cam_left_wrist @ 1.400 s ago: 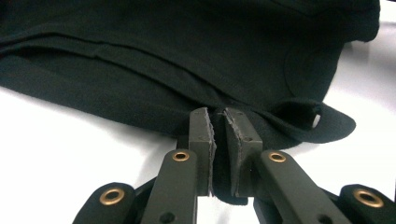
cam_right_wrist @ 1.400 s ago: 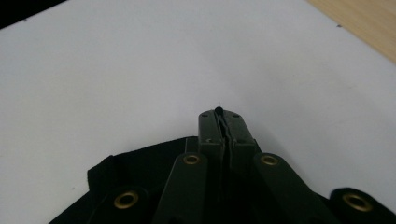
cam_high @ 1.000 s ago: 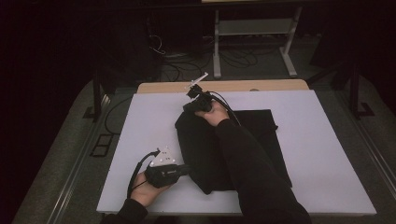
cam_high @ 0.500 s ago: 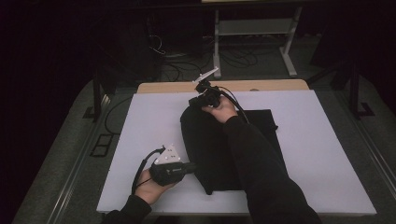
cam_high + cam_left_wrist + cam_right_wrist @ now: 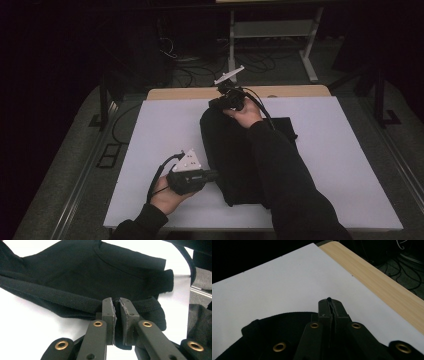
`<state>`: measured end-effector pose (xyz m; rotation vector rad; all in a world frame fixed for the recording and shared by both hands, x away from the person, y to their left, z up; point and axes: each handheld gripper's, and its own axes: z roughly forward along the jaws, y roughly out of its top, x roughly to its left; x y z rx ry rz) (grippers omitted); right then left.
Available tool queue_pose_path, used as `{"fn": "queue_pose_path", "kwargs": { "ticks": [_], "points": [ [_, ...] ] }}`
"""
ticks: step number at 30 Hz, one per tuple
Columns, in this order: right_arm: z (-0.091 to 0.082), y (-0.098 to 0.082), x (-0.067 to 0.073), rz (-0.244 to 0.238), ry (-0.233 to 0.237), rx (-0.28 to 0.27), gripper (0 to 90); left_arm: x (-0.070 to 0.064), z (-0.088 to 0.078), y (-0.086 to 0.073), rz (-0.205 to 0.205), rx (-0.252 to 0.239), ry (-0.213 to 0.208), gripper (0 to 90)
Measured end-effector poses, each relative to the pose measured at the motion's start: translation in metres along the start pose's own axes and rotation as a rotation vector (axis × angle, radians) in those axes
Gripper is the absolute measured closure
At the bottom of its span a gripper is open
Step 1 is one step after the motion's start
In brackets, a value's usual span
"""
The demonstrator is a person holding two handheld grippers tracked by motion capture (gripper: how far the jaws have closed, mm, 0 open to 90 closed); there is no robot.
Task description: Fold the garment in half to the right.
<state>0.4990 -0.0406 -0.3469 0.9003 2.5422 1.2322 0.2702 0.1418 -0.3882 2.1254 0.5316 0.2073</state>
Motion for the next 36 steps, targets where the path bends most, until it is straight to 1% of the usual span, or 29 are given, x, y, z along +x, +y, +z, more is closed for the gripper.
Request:
{"fn": "queue_pose_path", "kwargs": {
  "ticks": [1, 7, 13, 14, 16, 17, 24, 32, 36],
  "points": [
    [-0.002, 0.000, -0.001, -0.005, -0.004, -0.006, 86.0, 0.000, 0.001, 0.001, 0.001, -0.002, 0.000, 81.5],
    [-0.014, -0.007, -0.006, 0.005, -0.015, -0.015, 86.0, -0.002, 0.006, 0.007, 0.011, 0.001, -0.008, 81.6],
    [-0.026, -0.014, -0.015, 0.016, -0.038, -0.027, 86.0, -0.005, 0.012, 0.014, 0.027, 0.000, -0.020, 81.7],
    [-0.028, -0.015, -0.017, 0.017, -0.040, -0.028, 86.0, -0.006, 0.013, 0.015, 0.018, -0.009, -0.020, 81.7],
    [-0.031, -0.016, -0.019, 0.024, -0.044, -0.032, 86.0, -0.007, 0.015, 0.018, 0.027, -0.009, -0.021, 81.7],
    [-0.032, -0.017, -0.020, 0.025, -0.048, -0.033, 86.0, -0.007, 0.016, 0.019, 0.023, -0.014, -0.024, 81.7],
    [-0.039, -0.022, -0.025, 0.034, -0.057, -0.039, 86.0, -0.011, 0.023, 0.027, 0.042, -0.010, -0.034, 81.7],
    [-0.046, -0.028, -0.030, 0.041, -0.067, -0.045, 86.0, -0.015, 0.031, 0.034, 0.054, -0.010, -0.047, 81.8],
    [-0.049, -0.032, -0.033, 0.051, -0.072, -0.047, 86.0, -0.017, 0.035, 0.037, 0.060, -0.010, -0.055, 81.8]
  ]
}}
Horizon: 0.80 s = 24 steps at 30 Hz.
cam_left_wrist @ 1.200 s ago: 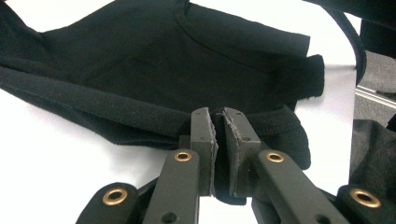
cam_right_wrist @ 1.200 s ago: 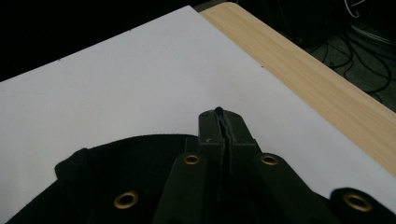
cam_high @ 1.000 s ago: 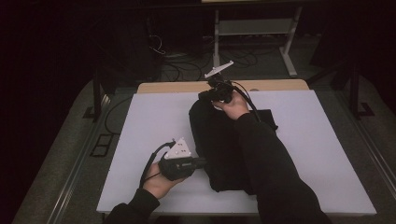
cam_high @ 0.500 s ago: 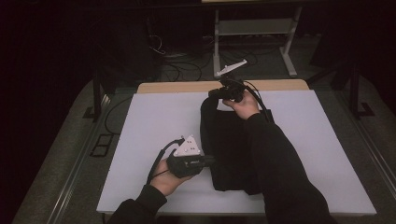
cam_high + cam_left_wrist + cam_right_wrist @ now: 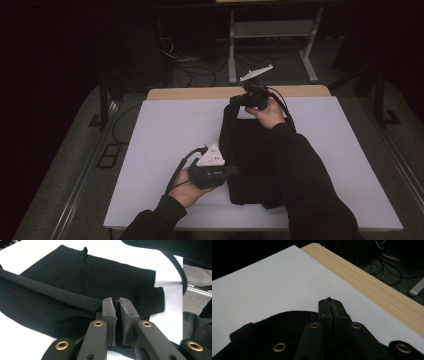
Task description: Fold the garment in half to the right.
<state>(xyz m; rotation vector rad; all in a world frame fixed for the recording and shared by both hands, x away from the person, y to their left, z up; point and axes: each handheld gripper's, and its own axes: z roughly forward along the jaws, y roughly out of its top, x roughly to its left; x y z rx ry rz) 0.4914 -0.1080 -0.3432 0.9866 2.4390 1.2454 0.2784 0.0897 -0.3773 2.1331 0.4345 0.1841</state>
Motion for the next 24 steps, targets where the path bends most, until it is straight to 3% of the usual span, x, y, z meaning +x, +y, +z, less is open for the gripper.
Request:
{"fn": "queue_pose_path", "kwargs": {
  "ticks": [24],
  "points": [
    [-0.017, -0.025, -0.022, 0.043, -0.027, -0.021, 86.0, -0.009, 0.029, 0.016, 0.028, 0.033, -0.037, 81.8]
  ]
}}
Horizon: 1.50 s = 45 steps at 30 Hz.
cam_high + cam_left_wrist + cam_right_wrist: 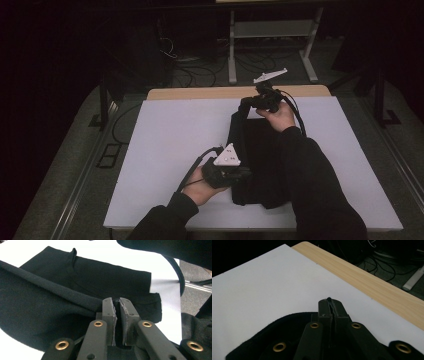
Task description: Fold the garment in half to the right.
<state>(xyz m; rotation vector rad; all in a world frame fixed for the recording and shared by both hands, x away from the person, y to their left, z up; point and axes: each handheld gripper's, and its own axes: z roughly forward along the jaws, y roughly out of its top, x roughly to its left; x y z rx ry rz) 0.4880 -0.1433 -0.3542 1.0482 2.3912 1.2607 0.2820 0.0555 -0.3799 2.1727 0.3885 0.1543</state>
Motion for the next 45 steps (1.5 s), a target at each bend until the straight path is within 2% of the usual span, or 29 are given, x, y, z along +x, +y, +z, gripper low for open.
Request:
{"fn": "queue_pose_path", "kwargs": {
  "ticks": [12, 30, 45],
  "points": [
    [-0.008, -0.015, -0.013, 0.025, -0.012, 0.001, 85.9, -0.004, 0.017, 0.008, 0.015, 0.012, -0.027, 81.8],
    [-0.022, -0.024, -0.026, 0.033, -0.029, -0.009, 85.9, -0.008, 0.038, 0.021, 0.022, 0.015, -0.060, 81.7],
    [-0.037, -0.047, -0.050, 0.096, -0.051, -0.015, 85.9, -0.017, 0.062, 0.033, 0.048, 0.040, -0.101, 81.7]
  ]
}}
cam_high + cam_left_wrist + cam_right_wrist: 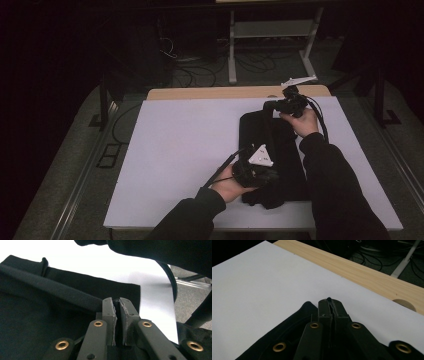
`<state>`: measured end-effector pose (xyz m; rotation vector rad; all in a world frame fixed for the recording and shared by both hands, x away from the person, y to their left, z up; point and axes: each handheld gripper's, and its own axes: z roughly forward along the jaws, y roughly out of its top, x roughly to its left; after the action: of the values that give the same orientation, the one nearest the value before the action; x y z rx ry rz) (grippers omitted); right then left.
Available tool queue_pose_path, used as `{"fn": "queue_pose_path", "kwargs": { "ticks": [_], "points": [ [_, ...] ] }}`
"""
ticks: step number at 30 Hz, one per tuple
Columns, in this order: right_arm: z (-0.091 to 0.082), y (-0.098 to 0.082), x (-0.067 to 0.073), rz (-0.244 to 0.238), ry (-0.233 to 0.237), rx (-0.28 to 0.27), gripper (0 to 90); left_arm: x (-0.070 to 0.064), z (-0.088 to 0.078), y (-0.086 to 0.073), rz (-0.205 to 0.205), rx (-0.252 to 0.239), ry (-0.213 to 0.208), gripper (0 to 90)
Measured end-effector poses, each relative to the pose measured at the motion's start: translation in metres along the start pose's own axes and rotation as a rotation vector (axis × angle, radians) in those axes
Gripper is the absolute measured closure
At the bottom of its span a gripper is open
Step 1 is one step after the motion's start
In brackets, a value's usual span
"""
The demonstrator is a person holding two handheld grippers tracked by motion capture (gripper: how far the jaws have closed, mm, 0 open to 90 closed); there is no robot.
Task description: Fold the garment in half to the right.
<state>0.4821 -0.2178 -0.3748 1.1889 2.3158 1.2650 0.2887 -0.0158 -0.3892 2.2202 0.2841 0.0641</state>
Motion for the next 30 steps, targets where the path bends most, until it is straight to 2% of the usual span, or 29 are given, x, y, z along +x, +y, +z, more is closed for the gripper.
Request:
{"fn": "queue_pose_path", "kwargs": {
  "ticks": [20, 30],
  "points": [
    [-0.007, -0.022, -0.019, 0.038, 0.000, -0.005, 85.9, -0.004, 0.026, 0.011, 0.006, 0.020, -0.025, 81.7],
    [-0.005, -0.033, -0.029, 0.073, -0.007, 0.004, 85.9, -0.004, 0.037, 0.018, 0.008, 0.024, -0.035, 81.7]
  ]
}}
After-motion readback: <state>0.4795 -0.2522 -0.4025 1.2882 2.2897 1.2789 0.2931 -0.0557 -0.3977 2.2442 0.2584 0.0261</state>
